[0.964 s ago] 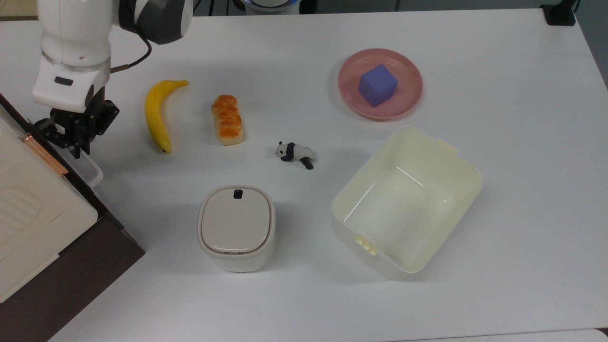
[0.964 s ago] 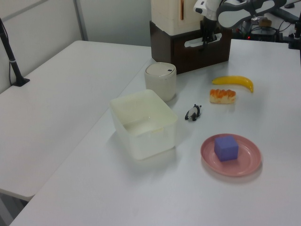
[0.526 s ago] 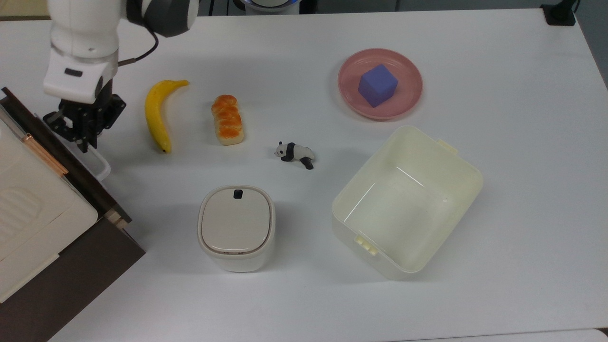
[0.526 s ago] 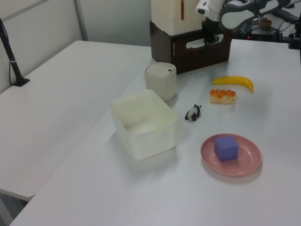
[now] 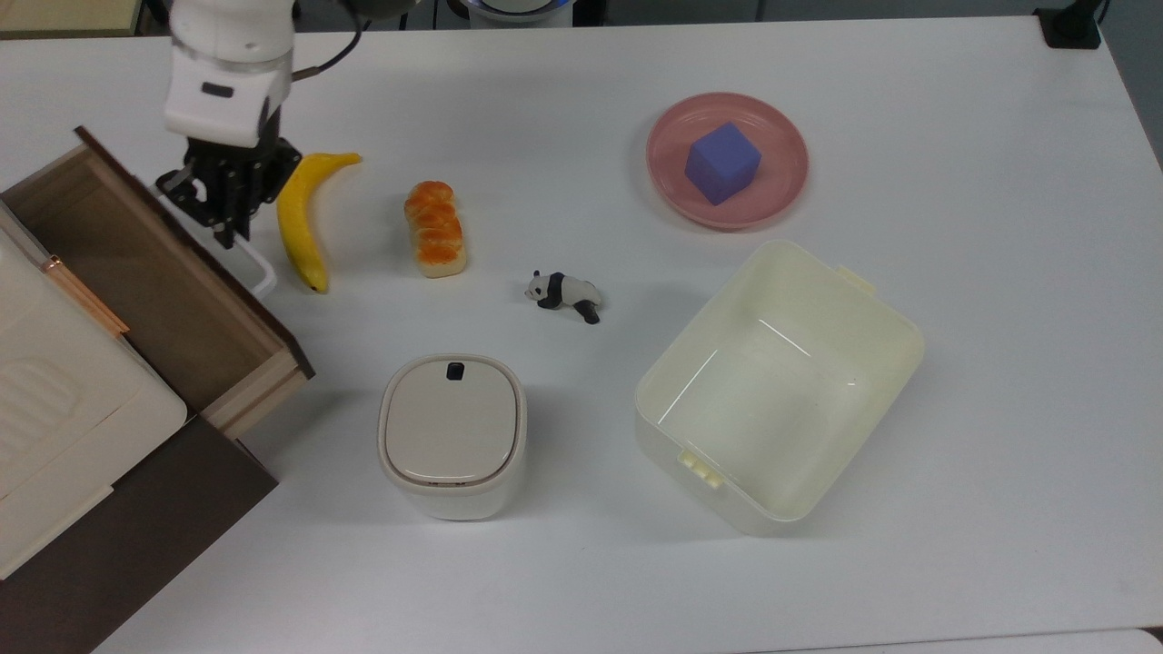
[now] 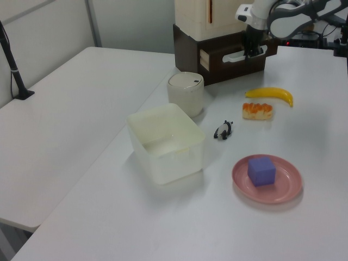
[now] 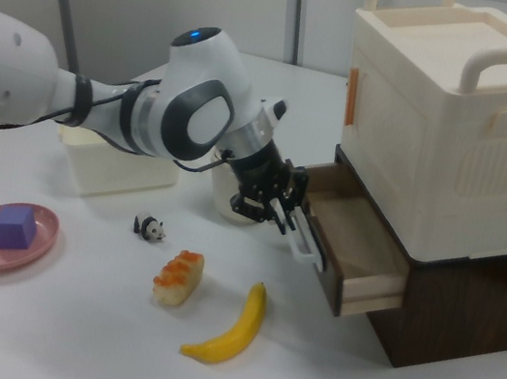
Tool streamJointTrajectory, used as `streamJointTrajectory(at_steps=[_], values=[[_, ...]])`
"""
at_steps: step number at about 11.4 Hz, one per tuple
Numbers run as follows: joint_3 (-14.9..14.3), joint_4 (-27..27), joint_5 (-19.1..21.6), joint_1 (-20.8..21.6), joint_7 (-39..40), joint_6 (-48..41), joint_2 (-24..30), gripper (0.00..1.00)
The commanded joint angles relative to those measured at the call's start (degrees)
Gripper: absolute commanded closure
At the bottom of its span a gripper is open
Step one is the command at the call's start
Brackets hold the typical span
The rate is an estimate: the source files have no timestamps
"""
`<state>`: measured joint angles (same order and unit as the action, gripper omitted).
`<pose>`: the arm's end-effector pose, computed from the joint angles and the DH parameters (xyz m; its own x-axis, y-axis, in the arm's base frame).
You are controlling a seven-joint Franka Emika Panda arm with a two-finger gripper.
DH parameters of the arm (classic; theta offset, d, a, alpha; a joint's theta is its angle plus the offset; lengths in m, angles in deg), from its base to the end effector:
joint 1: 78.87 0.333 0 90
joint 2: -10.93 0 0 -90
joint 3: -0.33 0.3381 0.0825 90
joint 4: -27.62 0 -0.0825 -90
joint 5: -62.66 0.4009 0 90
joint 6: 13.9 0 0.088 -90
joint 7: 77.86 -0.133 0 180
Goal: Slide open the drawer
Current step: 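Pull the drawer handle outward away from the wooden unit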
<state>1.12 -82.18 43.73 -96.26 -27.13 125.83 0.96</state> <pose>0.6281 -0.1940 0.4302 0.6924 0.7212 -0.0225 0.6631 -0.6237 0.4138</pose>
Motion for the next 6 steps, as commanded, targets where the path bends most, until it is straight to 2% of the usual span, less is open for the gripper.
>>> streamJointTrajectory(at_steps=[1,5,6], values=[[-0.3,-5.6,-1.2,1.5,-2.3,0.8,5.1,0.96],[-0.3,-5.7,-1.2,1.5,-2.4,0.7,5.1,0.96],[-0.3,-5.6,-1.2,1.5,-2.4,0.8,5.1,0.92]])
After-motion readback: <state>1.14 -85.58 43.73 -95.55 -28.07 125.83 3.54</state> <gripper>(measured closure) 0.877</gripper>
